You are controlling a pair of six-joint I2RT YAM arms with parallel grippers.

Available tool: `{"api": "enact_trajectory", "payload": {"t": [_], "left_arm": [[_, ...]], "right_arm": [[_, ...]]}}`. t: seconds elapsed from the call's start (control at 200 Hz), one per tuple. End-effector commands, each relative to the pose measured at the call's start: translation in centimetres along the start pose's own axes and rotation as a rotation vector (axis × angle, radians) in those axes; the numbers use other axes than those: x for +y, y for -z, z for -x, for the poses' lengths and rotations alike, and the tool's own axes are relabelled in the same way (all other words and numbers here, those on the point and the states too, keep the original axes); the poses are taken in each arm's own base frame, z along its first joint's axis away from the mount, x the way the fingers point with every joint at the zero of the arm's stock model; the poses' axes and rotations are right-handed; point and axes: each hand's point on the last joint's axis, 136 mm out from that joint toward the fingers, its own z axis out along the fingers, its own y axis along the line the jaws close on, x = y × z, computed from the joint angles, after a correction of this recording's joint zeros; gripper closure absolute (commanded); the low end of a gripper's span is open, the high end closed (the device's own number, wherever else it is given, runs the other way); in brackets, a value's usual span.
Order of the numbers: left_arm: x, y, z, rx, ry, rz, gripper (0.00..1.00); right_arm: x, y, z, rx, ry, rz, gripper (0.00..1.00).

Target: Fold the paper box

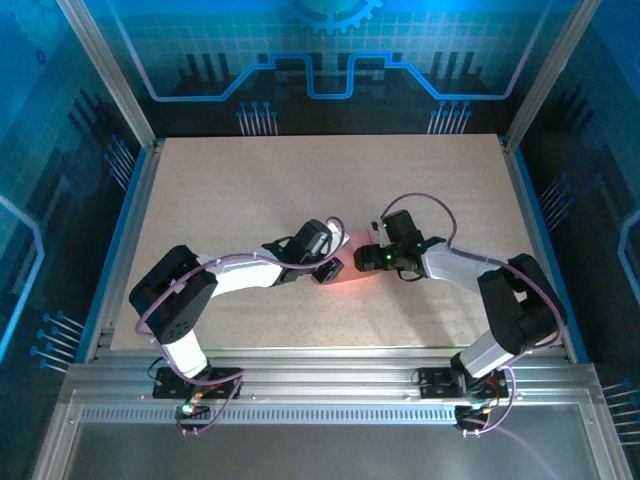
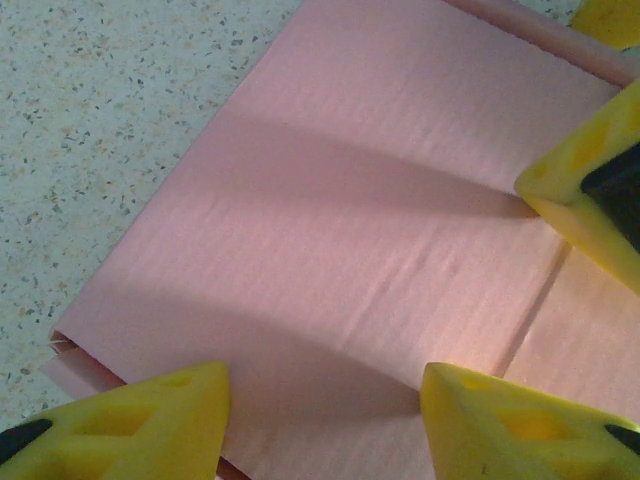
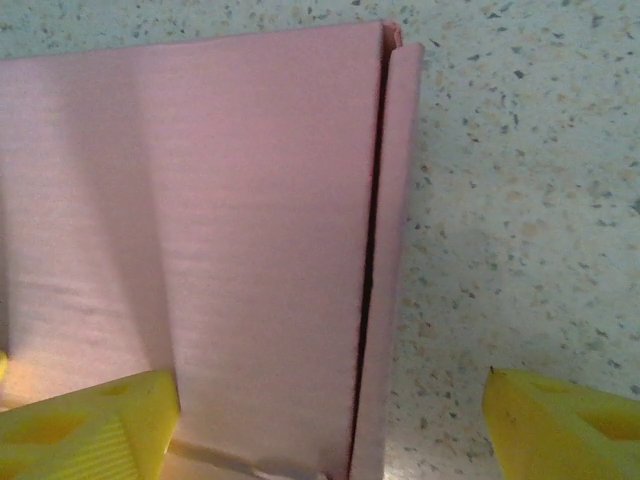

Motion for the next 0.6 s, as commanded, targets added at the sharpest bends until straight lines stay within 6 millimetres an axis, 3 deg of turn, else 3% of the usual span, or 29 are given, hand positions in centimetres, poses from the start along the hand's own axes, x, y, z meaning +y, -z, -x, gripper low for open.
{"api": "enact_trajectory", "payload": {"t": [0.0,0.155,0.28,0.455,0.595], "left_arm": [[-0.9,-0.2,-1.4,0.043,0.057,-0.069,0.44],[-1.6,0.6,0.9,-0.050,0.218,-0.166,0.37],[-1.4,1.3,2.6,-0.096,0.288,-0.162,0.23],[1.3,4.0,5.1,-0.238,0.307,-0.020,0.12],[3.8,5.5,4.1,-0.268,0.405,0.105,0.09]], "right_arm": [[0.9,-0.9,-0.6,0.064,-0.091,0.099,0.19],[1.6,-1.6,-0.7,0.080,-0.132,0.155,0.22],[1.7,-1.7,-1.0,0.081,-0.156,0.155,0.22],[1.3,-1.5,-1.5,0.084,-0.158,0.116,0.23],[1.3,-1.4,-1.5,0.081,-0.151,0.100,0.23]]}}
